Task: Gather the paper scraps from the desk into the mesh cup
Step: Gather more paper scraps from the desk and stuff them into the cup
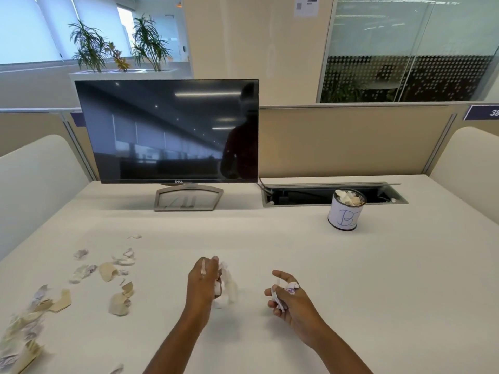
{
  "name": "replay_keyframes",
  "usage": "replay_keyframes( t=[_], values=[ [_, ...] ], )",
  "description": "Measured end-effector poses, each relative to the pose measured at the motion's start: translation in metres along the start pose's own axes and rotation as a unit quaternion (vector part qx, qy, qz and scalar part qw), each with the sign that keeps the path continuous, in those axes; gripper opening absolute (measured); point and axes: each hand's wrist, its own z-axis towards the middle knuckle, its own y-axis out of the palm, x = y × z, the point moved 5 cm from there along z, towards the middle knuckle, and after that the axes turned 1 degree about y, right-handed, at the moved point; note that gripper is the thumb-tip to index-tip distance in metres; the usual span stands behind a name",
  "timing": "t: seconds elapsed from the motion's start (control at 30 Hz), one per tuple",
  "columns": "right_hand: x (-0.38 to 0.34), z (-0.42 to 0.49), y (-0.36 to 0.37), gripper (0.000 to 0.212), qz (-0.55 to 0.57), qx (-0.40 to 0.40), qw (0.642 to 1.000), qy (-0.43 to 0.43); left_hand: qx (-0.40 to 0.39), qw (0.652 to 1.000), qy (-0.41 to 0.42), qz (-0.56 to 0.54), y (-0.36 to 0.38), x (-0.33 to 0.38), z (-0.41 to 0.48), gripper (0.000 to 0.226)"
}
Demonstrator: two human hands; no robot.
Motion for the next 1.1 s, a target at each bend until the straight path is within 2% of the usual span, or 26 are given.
replay_keyframes(
  t=[0.1, 0.17, 0.2, 0.3, 0.37, 0.43, 0.5, 0.57, 0.63, 0.73, 0.83, 0.9, 1.0, 1.1],
  values=[
    [-0.005, 0.001, -0.003, 0.027, 0.022, -0.023, 0.999, 0.015, -0.065, 0.986, -0.06, -0.143, 0.032, 0.011, -0.001, 0.037],
    [-0.01, 0.002, -0.004, 0.025, 0.045, -0.036, 0.998, 0.023, -0.108, 0.968, -0.09, -0.209, 0.055, 0.016, -0.002, 0.053],
    [-0.013, 0.003, -0.003, 0.022, 0.064, -0.04, 0.997, 0.026, -0.118, 0.959, -0.106, -0.235, 0.066, 0.018, -0.002, 0.055],
    [-0.023, 0.007, -0.002, 0.018, 0.149, -0.06, 0.986, 0.044, -0.096, 0.949, -0.142, -0.266, 0.091, 0.015, 0.001, 0.03],
    [-0.033, 0.01, -0.001, 0.032, 0.198, -0.073, 0.976, 0.052, -0.101, 0.969, -0.109, -0.198, 0.106, 0.014, 0.004, 0.013],
    [-0.041, 0.015, -0.006, 0.051, 0.246, -0.057, 0.966, 0.063, -0.103, 0.991, -0.031, -0.081, 0.12, 0.015, 0.006, 0.014],
    [-0.046, 0.023, -0.016, 0.062, 0.284, -0.016, 0.956, 0.071, -0.091, 0.994, 0.059, 0.019, 0.134, 0.021, 0.007, 0.018],
    [-0.05, 0.03, -0.027, 0.057, 0.318, 0.026, 0.945, 0.066, -0.09, 0.986, 0.11, 0.086, 0.151, 0.022, 0.008, 0.023],
    [-0.056, 0.038, -0.038, 0.042, 0.327, 0.046, 0.943, 0.05, -0.089, 0.981, 0.112, 0.132, 0.168, 0.019, 0.009, 0.025],
    [-0.064, 0.046, -0.054, 0.021, 0.273, 0.039, 0.961, 0.024, -0.081, 0.97, 0.105, 0.202, 0.191, 0.012, 0.013, 0.029],
    [-0.075, 0.053, -0.074, 0.014, 0.237, 0.047, 0.97, -0.013, -0.061, 0.964, 0.099, 0.238, 0.206, 0.01, 0.019, 0.031],
    [-0.086, 0.059, -0.09, 0.012, 0.219, 0.064, 0.973, -0.03, -0.072, 0.974, 0.065, 0.206, 0.217, 0.008, 0.027, 0.03],
    [-0.108, 0.07, -0.116, 0.013, 0.203, 0.089, 0.973, -0.056, -0.099, 0.991, -0.089, 0.018, 0.235, 0.003, 0.036, 0.027],
    [-0.14, 0.081, -0.142, 0.008, 0.151, 0.117, 0.977, -0.096, -0.098, 0.956, -0.231, -0.151, 0.253, 0.003, 0.04, 0.026]
  ],
)
